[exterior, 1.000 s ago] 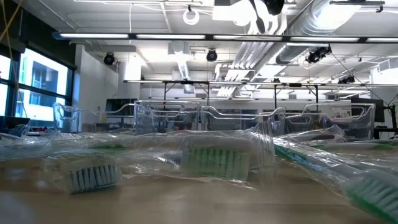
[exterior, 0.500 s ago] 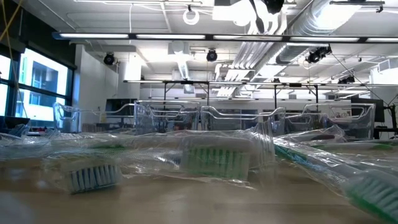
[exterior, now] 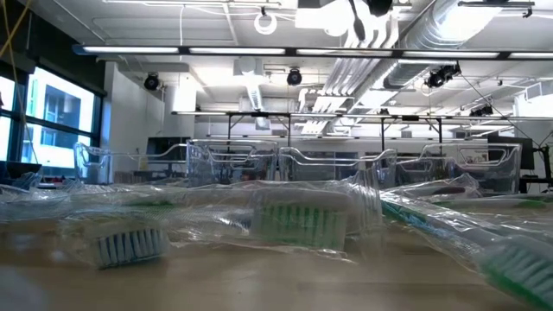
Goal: Pick & Place Toothbrushes
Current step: Put the green toothbrush into the middle left transparent bin
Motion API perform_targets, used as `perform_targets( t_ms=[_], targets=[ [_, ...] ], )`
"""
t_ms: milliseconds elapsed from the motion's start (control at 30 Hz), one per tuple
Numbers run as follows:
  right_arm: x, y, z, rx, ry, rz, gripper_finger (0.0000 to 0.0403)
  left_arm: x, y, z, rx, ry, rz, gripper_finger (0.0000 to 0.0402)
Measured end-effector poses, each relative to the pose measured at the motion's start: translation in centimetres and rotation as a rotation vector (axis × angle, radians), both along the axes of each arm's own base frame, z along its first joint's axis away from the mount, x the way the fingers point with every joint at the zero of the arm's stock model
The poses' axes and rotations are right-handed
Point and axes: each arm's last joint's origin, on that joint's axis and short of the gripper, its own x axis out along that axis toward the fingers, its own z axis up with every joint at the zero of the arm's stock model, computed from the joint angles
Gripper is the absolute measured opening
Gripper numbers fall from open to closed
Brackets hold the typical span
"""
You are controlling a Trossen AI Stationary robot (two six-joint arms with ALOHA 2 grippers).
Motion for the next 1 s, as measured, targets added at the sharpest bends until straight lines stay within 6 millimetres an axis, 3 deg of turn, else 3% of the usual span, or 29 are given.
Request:
perform_targets(
  t_ms=[200,1000],
  targets=[
    [0.02,0.07,0.10,0.011,-0.012,0.021,0.0015,1.07,0.65,0.07,0.016,-0.005,-0.023,0.0161],
    [0.03,0.38,0.09,0.003,-0.011,0.032,0.0014,1.12,0.58,0.41,0.068,-0.006,-0.039,0.0161]
  ],
)
